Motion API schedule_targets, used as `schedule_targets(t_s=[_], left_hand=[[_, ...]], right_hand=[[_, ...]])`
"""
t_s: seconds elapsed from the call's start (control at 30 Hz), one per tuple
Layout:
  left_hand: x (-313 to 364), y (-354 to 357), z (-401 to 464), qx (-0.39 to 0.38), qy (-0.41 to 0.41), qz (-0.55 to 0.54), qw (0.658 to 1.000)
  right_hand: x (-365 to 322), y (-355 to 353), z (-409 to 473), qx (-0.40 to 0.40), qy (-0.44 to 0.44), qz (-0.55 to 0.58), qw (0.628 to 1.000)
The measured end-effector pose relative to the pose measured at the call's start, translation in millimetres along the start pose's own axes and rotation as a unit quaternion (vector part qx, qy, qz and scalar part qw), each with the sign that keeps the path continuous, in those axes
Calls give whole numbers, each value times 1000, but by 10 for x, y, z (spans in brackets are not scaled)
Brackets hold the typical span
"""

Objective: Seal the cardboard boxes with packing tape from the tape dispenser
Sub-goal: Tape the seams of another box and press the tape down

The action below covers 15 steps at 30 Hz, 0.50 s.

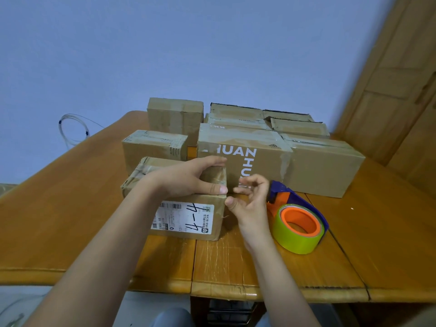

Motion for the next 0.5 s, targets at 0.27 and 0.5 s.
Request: schedule_targets(t_s=[0.27, 0.5], left_hand=[[28, 6, -10, -14, -3, -6, 1000], [18, -17, -9, -6, 1, -13, 1000]], right_hand=[[19, -14, 104, -76, 62, 64, 993], [-16, -8, -6, -63, 26, 17, 998]])
Point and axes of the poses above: each hand's wrist, its own z-axis towards the middle knuckle, its own y-axis out of the palm, x = y × z, the point moved 2 cm from there along z, towards the middle knuckle, and after that the axes turned 11 degrees about -x, right-handed, at the moved point
